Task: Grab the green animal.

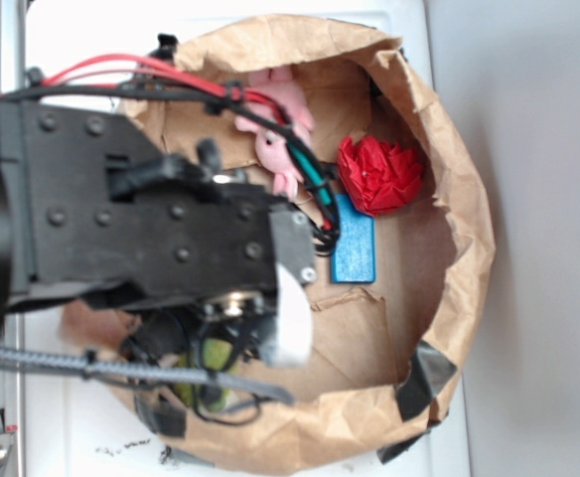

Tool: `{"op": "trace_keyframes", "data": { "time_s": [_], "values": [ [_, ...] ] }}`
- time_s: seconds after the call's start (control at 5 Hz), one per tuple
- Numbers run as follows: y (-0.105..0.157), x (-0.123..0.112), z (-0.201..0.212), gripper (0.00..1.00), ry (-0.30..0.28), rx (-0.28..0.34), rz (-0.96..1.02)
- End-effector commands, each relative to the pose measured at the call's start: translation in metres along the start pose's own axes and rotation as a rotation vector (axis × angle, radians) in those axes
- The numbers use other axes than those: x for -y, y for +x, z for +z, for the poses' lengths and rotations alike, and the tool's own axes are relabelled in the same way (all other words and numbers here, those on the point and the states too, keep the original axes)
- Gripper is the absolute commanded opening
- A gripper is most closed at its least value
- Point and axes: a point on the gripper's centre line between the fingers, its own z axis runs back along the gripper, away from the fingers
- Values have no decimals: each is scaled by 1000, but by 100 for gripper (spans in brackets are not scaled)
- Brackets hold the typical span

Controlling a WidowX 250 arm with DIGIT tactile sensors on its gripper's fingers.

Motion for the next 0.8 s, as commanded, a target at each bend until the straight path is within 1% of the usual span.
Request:
{"op": "trace_keyframes", "data": {
  "time_s": [0.0,0.2,0.4,0.6],
  "values": [
    [19,-2,9,100,-109,39,-120],
    [27,-10,8,100,-246,2,-91],
    [32,-10,7,100,-273,-23,-97],
    [28,0,4,100,-276,-63,-170]
  ]
}}
